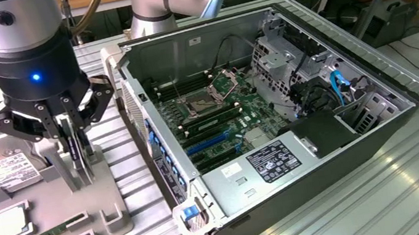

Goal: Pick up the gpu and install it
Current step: 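Pick up the gpu and move the gpu toward the slot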

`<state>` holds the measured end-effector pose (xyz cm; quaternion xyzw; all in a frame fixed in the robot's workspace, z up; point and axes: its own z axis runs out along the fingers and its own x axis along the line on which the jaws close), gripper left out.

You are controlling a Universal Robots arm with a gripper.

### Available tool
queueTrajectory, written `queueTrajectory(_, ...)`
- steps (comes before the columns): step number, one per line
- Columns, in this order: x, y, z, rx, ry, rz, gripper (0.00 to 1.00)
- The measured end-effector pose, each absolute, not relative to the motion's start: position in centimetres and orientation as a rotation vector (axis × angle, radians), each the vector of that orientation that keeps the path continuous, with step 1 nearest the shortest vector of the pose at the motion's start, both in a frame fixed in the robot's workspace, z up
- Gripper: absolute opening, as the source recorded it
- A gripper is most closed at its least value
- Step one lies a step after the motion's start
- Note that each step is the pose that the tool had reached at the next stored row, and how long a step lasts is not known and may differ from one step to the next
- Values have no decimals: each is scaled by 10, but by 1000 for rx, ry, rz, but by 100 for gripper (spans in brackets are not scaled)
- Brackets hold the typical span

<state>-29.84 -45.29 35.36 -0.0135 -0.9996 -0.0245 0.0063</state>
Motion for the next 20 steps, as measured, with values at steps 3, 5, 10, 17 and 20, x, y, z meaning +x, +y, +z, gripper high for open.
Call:
queueTrajectory(3, -298, -453, 356, -42, -3127, -77, 27)
queueTrajectory(5, -298, -453, 358, -42, -3127, -77, 27)
queueTrajectory(10, -298, -453, 361, -42, -3126, -77, 27)
queueTrajectory(17, -298, -453, 367, -42, -3125, -76, 27)
queueTrajectory(20, -298, -453, 369, -42, -3124, -76, 27)
